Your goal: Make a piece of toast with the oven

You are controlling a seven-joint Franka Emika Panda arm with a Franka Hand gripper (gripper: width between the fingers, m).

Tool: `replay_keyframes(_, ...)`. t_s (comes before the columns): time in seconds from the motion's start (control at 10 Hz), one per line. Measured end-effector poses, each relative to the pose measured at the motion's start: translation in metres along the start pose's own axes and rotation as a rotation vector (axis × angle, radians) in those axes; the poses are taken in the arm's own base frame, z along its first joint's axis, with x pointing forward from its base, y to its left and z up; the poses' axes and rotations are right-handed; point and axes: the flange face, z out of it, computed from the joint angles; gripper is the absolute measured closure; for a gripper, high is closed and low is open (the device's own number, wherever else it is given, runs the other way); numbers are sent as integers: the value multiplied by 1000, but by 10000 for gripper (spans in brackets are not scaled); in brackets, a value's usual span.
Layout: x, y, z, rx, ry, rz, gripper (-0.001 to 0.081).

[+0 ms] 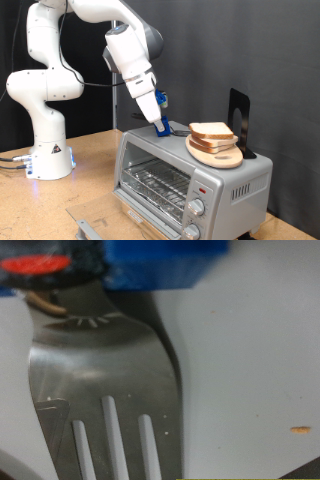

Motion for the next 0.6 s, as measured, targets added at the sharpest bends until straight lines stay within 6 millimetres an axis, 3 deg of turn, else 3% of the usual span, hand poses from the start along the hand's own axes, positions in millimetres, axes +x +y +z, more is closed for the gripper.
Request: replay_keyframes(0.6, 2, 0, 4, 10, -9, 4, 153)
